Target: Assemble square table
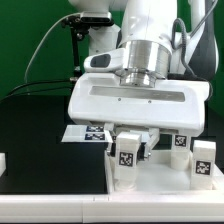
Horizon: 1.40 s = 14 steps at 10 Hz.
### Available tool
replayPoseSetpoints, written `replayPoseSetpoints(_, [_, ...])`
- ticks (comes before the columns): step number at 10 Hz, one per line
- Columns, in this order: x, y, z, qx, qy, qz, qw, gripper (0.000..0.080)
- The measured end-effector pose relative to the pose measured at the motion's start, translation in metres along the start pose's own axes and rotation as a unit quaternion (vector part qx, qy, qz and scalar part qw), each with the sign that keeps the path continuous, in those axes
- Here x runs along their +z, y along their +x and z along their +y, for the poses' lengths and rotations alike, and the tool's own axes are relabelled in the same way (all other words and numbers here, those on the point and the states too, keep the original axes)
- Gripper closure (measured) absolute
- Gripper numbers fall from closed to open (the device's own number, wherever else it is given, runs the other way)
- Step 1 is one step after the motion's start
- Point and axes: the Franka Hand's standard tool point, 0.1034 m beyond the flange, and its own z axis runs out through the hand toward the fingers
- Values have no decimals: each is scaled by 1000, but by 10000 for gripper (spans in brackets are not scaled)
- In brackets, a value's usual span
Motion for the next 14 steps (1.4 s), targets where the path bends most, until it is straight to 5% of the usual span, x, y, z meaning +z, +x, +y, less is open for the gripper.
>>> replayPoseSetpoints(1, [0, 0, 0, 0, 0, 0, 1000, 290])
replayPoseSetpoints(2, [0, 0, 0, 0, 0, 0, 1000, 290])
replayPoseSetpoints(3, [0, 0, 0, -1, 0, 0, 1000, 180])
replayPoseSetpoints(4, [0, 0, 0, -1, 0, 0, 1000, 158])
replayPoseSetpoints(8, [-10, 18, -2, 33, 13, -71, 997, 150])
replayPoseSetpoints(14, [-6, -1, -1, 57, 15, -256, 965, 150])
